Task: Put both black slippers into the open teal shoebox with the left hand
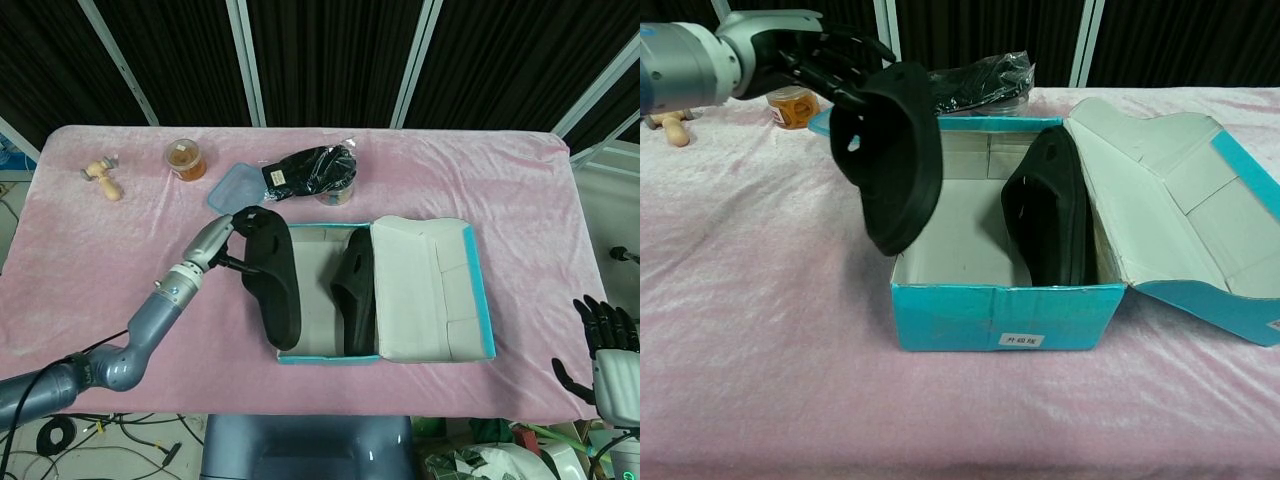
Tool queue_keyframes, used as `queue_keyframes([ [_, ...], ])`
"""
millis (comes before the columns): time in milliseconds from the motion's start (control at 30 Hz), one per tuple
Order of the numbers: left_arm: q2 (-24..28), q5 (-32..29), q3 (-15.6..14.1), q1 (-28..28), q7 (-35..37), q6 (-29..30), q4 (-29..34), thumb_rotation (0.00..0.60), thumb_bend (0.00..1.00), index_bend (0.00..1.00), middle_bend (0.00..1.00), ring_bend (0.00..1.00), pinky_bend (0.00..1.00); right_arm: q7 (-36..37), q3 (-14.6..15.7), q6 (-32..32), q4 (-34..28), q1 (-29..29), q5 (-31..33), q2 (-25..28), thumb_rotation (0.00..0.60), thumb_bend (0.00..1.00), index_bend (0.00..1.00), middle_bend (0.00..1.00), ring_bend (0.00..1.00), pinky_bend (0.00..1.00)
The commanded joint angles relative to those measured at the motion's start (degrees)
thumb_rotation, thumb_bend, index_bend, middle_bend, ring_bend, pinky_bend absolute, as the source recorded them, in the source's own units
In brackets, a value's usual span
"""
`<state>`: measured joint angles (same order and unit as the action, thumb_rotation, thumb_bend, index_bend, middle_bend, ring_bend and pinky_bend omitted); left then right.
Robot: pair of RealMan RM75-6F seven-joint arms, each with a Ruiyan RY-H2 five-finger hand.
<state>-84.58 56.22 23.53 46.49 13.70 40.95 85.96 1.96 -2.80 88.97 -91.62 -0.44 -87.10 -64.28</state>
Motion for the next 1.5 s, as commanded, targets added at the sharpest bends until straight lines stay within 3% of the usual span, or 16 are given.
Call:
queue_keyframes([
  [33,-5.5,2.8,1.6,2.2,4.0,1.8,-4.2,0.6,0.0,0.22,0.49,0.35,0.34,0.2,0.0,0.2,0.1,-0.2,0.2,0.1,0.6,0.23,0.0,0.04,0.0,0.04],
  [200,-12.4,5.7,3.2,3.8,9.4,5.8,-9.6,0.6,0.0,0.25,0.49,0.35,0.34,0.5,0.0,0.2,0.3,-0.4,0.4,0.1,0.6,0.23,0.0,0.04,0.0,0.04],
  [333,-15.7,9.2,2.7,5.5,13.3,6.0,-13.9,0.6,0.0,0.24,0.48,0.35,0.34,0.7,-0.1,0.2,0.4,-0.4,0.5,0.1,0.6,0.23,0.0,0.04,0.0,0.04],
  [600,-18.5,16.9,-0.1,8.1,20.0,5.7,-20.6,0.6,0.0,0.23,0.48,0.35,0.33,1.4,-0.1,0.2,0.8,-0.7,1.0,0.1,0.6,0.23,0.0,0.04,0.0,0.04],
  [833,-19.8,22.9,-4.5,9.6,21.8,6.9,-26.5,0.6,0.0,0.22,0.48,0.35,0.33,2.0,-0.2,0.3,1.2,-0.7,0.9,-0.1,0.6,0.23,0.0,0.04,0.0,0.04],
  [1067,-21.9,24.1,-7.1,9.8,23.9,7.2,-29.9,0.6,0.0,0.22,0.48,0.36,0.33,2.0,-0.1,0.3,1.3,-0.8,0.8,-0.2,0.6,0.23,0.0,0.04,0.0,0.04],
  [1300,-23.6,23.1,-7.2,9.6,23.0,8.4,-32.9,0.6,0.0,0.21,0.49,0.38,0.33,1.8,-0.1,0.6,1.1,-1.0,0.7,0.0,0.6,0.23,0.0,0.04,0.0,0.04],
  [1400,-23.4,21.7,-7.0,9.6,19.8,7.7,-32.8,0.6,0.0,0.18,0.48,0.38,0.33,1.8,0.0,0.6,1.0,-1.1,0.7,0.0,0.6,0.23,0.0,0.04,0.0,0.04],
  [1500,-22.5,20.3,-7.1,9.5,15.9,6.6,-31.6,0.6,0.0,0.08,0.4,0.32,0.31,1.8,0.0,0.6,1.0,-1.1,0.7,-0.1,0.6,0.23,0.0,0.04,0.0,0.04],
])
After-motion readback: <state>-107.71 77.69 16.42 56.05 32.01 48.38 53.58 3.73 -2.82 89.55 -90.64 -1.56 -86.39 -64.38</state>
